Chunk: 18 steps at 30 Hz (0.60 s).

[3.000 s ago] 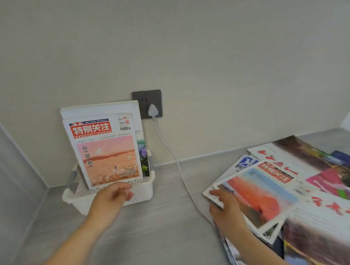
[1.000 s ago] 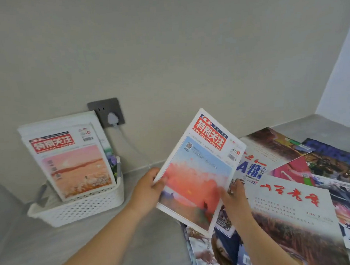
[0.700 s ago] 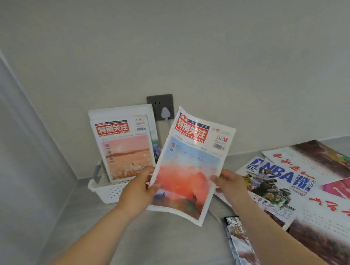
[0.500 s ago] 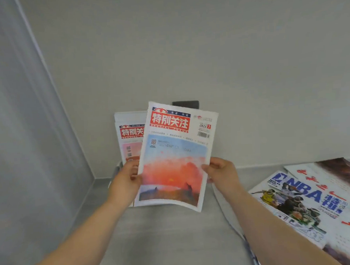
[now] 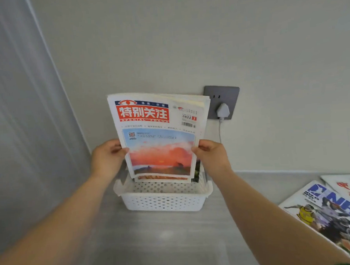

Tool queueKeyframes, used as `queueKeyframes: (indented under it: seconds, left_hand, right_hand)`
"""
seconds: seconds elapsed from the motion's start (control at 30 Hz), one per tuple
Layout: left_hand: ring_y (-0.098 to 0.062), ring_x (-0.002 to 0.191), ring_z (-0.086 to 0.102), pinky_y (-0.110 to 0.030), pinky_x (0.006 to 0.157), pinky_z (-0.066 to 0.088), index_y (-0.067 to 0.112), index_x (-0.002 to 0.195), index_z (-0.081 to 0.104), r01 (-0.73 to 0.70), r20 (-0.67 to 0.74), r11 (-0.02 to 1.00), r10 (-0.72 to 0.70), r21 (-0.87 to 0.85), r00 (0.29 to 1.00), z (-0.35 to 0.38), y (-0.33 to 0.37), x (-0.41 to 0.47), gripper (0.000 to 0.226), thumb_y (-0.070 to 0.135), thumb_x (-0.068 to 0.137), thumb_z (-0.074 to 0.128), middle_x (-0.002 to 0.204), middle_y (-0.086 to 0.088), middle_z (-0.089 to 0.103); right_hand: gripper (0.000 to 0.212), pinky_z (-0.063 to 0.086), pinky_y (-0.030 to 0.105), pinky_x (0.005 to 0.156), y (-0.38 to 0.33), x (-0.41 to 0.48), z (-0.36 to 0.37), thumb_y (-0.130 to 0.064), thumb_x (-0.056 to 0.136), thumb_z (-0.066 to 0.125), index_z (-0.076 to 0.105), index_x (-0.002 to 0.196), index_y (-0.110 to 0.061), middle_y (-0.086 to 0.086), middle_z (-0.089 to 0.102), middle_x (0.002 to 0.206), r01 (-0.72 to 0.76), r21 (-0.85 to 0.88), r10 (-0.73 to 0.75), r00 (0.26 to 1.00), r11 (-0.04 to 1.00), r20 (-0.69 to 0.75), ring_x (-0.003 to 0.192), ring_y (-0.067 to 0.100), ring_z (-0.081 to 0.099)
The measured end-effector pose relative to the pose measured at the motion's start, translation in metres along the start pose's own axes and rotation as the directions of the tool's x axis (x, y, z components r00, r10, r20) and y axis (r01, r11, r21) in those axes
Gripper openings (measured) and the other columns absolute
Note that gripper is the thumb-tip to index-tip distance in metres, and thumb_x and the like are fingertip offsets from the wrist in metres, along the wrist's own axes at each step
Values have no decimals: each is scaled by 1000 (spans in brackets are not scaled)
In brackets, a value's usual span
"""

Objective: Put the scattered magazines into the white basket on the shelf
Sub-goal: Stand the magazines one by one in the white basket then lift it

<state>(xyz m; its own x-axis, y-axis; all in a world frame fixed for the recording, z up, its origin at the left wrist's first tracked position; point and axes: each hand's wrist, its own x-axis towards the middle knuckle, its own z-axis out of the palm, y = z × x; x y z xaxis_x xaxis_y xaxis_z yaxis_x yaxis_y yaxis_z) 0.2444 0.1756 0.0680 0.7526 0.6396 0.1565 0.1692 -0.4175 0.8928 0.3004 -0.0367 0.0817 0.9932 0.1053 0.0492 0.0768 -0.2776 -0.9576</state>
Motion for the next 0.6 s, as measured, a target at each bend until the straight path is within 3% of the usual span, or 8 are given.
queueKeyframes:
  seconds: [0.07, 0.2, 0.27, 0.4, 0.5, 0.6]
  left_hand:
    - [-20, 82, 57, -32, 80, 46, 6, 102, 64, 38, 24, 999, -38, 14, 999, 7, -12, 5, 22, 6, 81, 59, 110, -15, 67]
    - [-27, 90, 61, -39, 88, 47, 7, 103, 65, 66, 52, 996, -69, 65, 996, 22, -30, 10, 23, 9, 81, 60, 110, -15, 67]
    - [-27, 90, 61, -34, 83, 44, 9, 102, 66, 45, 65, 995, -51, 91, 997, 27, -33, 10, 22, 12, 82, 59, 109, -13, 68]
    - [-28, 93, 61, -32, 79, 43, 11, 105, 62, 1, 25, 989, -5, 146, 1000, 34, -34, 13, 23, 16, 83, 58, 111, -11, 67]
    - [-25, 113, 52, -40, 92, 43, 13, 128, 42, 16, -31, 995, -12, 100, 999, 37, -33, 16, 45, 16, 85, 56, 133, -10, 50]
    - [-26, 132, 34, -45, 106, 32, 19, 139, 21, 45, 31, 997, -47, 57, 998, 39, -30, 23, 54, 16, 90, 45, 147, -7, 30]
  right_hand:
    - [14, 53, 29, 71, 12, 6, 6, -8, 81, 59, 72, 86, -10, 12, 72, 86, -55, -36, 55, 998, 998, 0, 71, 22, 61]
    - [17, 48, 21, 55, 32, 12, 14, -4, 82, 55, 71, 82, -10, 14, 72, 92, -126, -56, 125, 992, 990, -9, 63, 19, 58]
    - [15, 53, 28, 57, 40, 13, 16, -4, 82, 55, 70, 82, -6, 17, 72, 90, -162, -63, 161, 987, 985, -17, 68, 29, 62]
    - [22, 40, 4, 37, 46, 18, 18, -3, 83, 53, 68, 79, -18, -3, 64, 71, -164, -23, 163, 986, 986, -13, 56, 6, 55]
    - [27, 40, 9, 47, 44, 22, 20, -2, 84, 49, 60, 101, -18, -9, 59, 85, -146, -1, 145, 988, 989, -58, 72, 12, 57]
    - [36, 35, 13, 52, 46, 25, 21, -7, 86, 50, 46, 121, -16, -4, 54, 101, -161, -4, 160, 982, 987, -100, 80, 13, 52]
